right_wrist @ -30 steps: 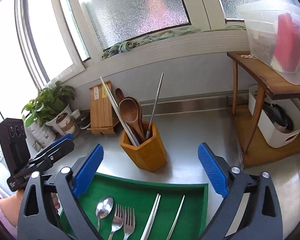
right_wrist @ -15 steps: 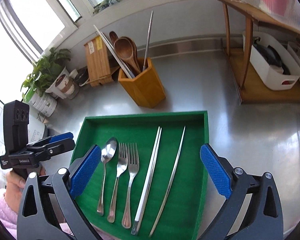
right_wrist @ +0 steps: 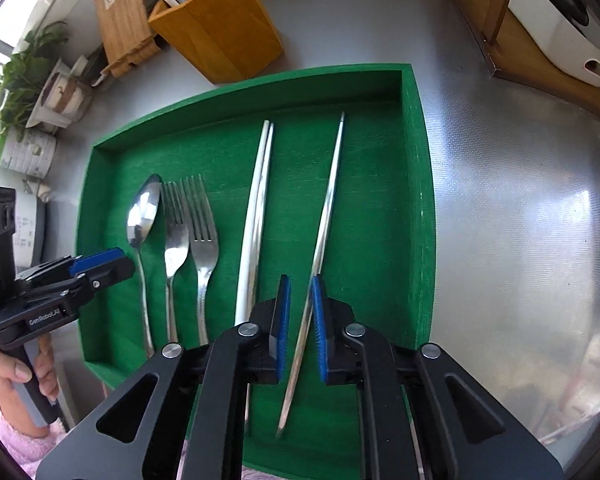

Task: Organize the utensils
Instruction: 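Grasp the metal spoon with the left tool while the right tool grasps a metal chopstick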

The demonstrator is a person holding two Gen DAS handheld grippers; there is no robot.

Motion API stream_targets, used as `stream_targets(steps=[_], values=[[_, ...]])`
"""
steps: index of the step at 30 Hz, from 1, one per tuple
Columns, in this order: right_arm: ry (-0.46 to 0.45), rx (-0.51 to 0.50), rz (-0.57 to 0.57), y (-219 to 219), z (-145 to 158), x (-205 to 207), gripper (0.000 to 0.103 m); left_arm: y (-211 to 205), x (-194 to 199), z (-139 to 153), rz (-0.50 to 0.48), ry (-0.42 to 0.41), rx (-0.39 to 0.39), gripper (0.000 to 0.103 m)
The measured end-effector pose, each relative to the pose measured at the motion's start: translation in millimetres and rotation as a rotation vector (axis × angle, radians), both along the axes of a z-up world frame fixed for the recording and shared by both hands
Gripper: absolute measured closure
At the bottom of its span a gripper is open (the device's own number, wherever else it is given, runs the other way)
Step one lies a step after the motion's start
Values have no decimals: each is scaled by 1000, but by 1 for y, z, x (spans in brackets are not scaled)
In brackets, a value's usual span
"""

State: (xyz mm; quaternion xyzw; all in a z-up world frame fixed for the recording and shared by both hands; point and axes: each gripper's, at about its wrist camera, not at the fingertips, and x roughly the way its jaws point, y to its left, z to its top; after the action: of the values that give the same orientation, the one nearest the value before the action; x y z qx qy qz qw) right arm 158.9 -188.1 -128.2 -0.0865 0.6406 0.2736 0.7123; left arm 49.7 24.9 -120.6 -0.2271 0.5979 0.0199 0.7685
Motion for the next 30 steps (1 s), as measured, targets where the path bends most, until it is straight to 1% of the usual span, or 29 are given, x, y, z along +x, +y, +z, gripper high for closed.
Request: stream_targets(steps=[2, 6, 9, 12, 15, 17, 20, 24, 25, 27, 28, 30], values=[[9, -24, 6, 2, -4, -2, 93, -3, 1, 0, -5, 5, 14, 67], [2, -67, 15, 5, -6, -5, 94, -11, 3, 2, -22, 11, 81, 69], [-8, -91, 28, 8, -4, -10, 94, -14, 4, 2, -32, 21, 123, 74], [-11, -116, 40, 13, -4, -14, 94, -19, 4, 3, -42, 28, 157, 73], [-7, -127, 45, 16, -4, -15, 94, -22, 8, 2, -19, 46, 149, 73], [-8, -129, 47, 15, -2, -16, 94, -27, 13, 1, -11, 54, 158, 73], [-7, -130, 46, 15, -3, -15, 94, -36, 15, 1, -21, 54, 200, 72], [-4, -129, 47, 14, -1, -18, 95, -50, 16, -1, -60, 53, 278, 72], [-2, -129, 48, 12, -2, -16, 95, -51, 16, -2, -67, 51, 282, 74], [1, -134, 53, 11, -3, -14, 95, -48, 17, -2, -64, 57, 267, 84], [2, -138, 55, 11, -3, -15, 95, -45, 17, -2, -59, 64, 243, 96], [4, -149, 59, 13, -5, -14, 95, -37, 18, -3, -38, 75, 194, 97]])
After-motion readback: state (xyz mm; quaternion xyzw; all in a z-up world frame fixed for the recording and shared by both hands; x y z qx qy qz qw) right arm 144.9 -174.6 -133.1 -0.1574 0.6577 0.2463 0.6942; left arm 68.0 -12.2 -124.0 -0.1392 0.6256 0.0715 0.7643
